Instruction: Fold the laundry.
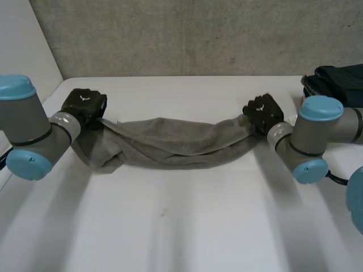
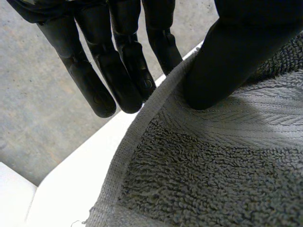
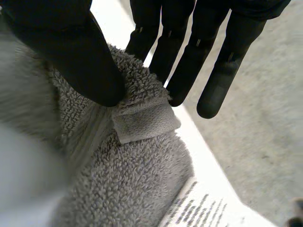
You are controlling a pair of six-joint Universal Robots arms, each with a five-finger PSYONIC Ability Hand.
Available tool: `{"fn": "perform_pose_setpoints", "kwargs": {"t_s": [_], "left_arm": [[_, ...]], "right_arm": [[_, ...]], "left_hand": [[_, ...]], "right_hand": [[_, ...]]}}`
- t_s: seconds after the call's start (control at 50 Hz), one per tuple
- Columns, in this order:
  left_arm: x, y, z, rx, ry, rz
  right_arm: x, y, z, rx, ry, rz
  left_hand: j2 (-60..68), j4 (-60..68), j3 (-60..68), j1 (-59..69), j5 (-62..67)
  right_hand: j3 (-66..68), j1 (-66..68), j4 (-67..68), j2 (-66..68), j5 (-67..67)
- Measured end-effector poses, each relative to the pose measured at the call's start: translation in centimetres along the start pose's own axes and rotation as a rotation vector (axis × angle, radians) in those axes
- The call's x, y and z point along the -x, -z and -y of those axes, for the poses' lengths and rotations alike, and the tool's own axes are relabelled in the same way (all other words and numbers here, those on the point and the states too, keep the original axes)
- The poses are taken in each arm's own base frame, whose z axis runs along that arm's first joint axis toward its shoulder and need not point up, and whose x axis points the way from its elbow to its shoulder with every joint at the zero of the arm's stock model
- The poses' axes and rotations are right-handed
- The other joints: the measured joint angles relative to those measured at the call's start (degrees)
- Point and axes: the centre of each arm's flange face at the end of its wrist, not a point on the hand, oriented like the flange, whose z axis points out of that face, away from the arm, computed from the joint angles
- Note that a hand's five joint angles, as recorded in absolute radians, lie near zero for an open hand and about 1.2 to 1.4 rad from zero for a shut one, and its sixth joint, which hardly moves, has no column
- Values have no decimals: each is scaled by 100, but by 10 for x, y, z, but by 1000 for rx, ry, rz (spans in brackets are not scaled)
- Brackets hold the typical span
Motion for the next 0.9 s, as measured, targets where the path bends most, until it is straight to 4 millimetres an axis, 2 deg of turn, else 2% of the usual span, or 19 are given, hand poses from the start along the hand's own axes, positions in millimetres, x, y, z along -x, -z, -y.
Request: {"fn": "perform_pose_setpoints", "kwargs": {"t_s": [0.1,0.14,0.16,0.2,0.22,0.24,0.28,0.32,0.36,0.42,0.48,0.58,0.64,0.68,0.7,0.74,0.82,0.9], "left_arm": [[15,-16,22,-89,-16,46],[32,-24,52,-195,-30,103],[42,-26,70,-259,-35,138],[59,-27,101,-370,-37,200],[67,-26,116,-422,-35,230],[78,-22,140,-507,-28,278],[89,-16,162,-585,-16,320],[106,-1,201,-732,17,392],[113,10,223,-815,39,425],[121,28,252,-927,65,447],[120,33,260,-956,69,437],[113,22,243,-899,70,397],[103,8,215,-813,74,359],[92,-5,186,-723,81,319],[89,-7,181,-707,82,312],[72,-19,142,-591,88,255],[46,-27,88,-429,82,170],[29,-24,52,-307,60,108]], "right_arm": [[-31,-22,29,-140,8,-122],[-52,-31,50,-238,11,-210],[-75,-37,74,-341,11,-301],[-101,-38,103,-467,3,-407],[-116,-37,120,-541,-5,-466],[-136,-32,142,-644,-21,-544],[-150,-26,159,-724,-37,-598],[-176,-11,188,-870,-76,-674],[-186,-3,200,-934,-97,-694],[-192,4,207,-973,-120,-677],[-188,3,202,-948,-130,-635],[-167,-6,178,-832,-152,-535],[-148,-13,155,-719,-175,-459],[-129,-16,131,-604,-203,-385],[-125,-17,127,-582,-208,-371],[-96,-15,96,-425,-246,-263],[-53,-2,54,-196,-294,-93],[-22,15,27,-15,-312,38]], "left_hand": [[19,3,16,0,0],[20,3,16,0,0],[22,4,17,0,0],[22,4,17,0,0],[22,4,17,0,0],[23,4,17,0,0],[22,5,17,0,0],[23,5,17,0,0],[23,4,17,0,0],[24,4,17,0,0],[24,5,17,0,0],[24,4,17,0,0],[24,4,17,0,0],[21,-1,15,0,0],[20,-3,15,0,0],[15,-5,15,0,0],[11,-8,15,0,0],[11,-8,15,0,0]], "right_hand": [[33,0,5,0,0],[44,0,6,0,0],[45,0,7,0,0],[45,0,7,0,0],[45,0,7,0,0],[45,0,7,0,0],[45,0,7,0,1],[45,0,7,0,81],[45,0,7,0,81],[45,0,7,0,83],[45,0,7,0,83],[46,0,8,0,83],[48,0,9,0,83],[48,0,9,0,83],[48,0,9,0,83],[48,0,9,0,83],[48,0,10,0,83],[48,0,10,0,83]]}}
